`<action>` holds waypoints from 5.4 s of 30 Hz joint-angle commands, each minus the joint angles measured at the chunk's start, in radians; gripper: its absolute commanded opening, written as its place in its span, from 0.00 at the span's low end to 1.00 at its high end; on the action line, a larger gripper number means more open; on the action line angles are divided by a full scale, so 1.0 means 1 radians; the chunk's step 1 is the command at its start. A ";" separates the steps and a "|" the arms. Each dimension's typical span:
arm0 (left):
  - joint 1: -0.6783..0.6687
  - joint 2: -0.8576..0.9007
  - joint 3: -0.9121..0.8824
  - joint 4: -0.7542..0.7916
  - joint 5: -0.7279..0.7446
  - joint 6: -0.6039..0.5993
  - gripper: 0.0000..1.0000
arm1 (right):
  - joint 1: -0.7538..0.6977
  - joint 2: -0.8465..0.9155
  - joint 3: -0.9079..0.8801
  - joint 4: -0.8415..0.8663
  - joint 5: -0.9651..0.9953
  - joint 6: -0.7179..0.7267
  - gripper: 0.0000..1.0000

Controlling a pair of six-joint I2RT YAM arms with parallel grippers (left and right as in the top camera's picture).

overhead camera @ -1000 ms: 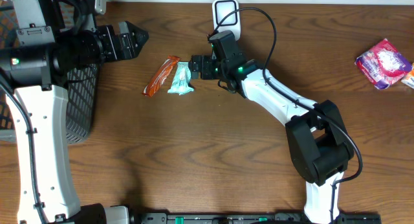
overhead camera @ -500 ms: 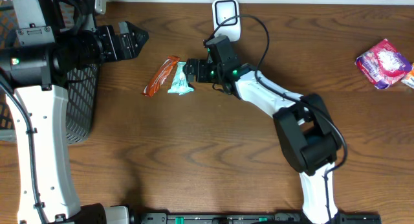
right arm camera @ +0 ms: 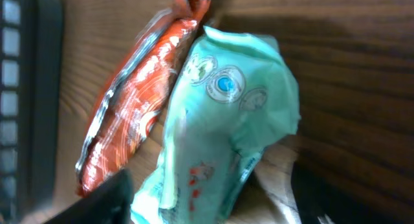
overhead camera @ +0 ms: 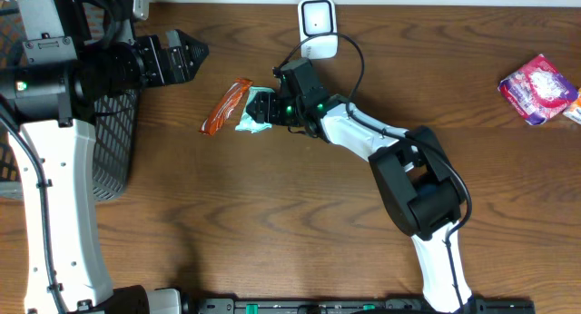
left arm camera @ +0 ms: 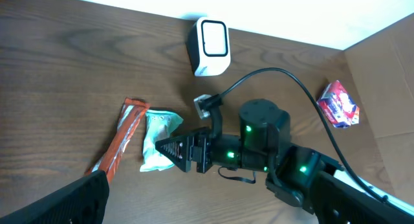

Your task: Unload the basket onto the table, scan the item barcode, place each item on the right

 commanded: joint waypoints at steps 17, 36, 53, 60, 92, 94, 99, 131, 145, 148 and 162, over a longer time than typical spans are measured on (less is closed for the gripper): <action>0.002 0.004 0.004 0.000 0.010 0.002 0.98 | -0.128 0.035 0.004 0.036 -0.472 -0.220 0.01; 0.002 0.004 0.004 0.000 0.010 0.002 0.98 | -0.139 0.035 0.003 -0.041 -0.604 -0.575 0.01; 0.002 0.004 0.004 0.000 0.010 0.002 0.98 | -0.139 0.035 0.003 -0.170 -0.629 -0.790 0.01; 0.002 0.004 0.004 0.000 0.010 0.002 0.98 | -0.141 0.035 0.005 -0.170 -0.589 -0.742 0.01; 0.002 0.004 0.004 0.000 0.010 0.002 0.98 | -0.146 -0.091 0.010 -0.449 0.163 -0.266 0.01; 0.002 0.004 0.004 -0.001 0.010 0.002 0.98 | -0.147 -0.091 0.011 -0.459 0.190 -0.221 0.01; 0.002 0.004 0.004 0.000 0.010 0.002 0.98 | -0.146 -0.091 0.051 -0.572 0.354 -0.142 0.01; 0.002 0.004 0.004 -0.001 0.010 0.002 0.98 | -0.068 -0.089 0.211 -0.891 0.907 -0.018 0.01; 0.002 0.004 0.004 0.000 0.010 0.002 0.98 | -0.068 -0.089 0.211 -0.855 0.755 -0.057 0.08; 0.002 0.004 0.004 -0.001 0.010 0.002 0.98 | -0.068 -0.089 0.211 -0.855 0.754 -0.057 0.07; 0.002 0.004 0.004 0.000 0.010 0.002 0.98 | -0.070 -0.089 0.214 -0.855 0.723 -0.095 0.36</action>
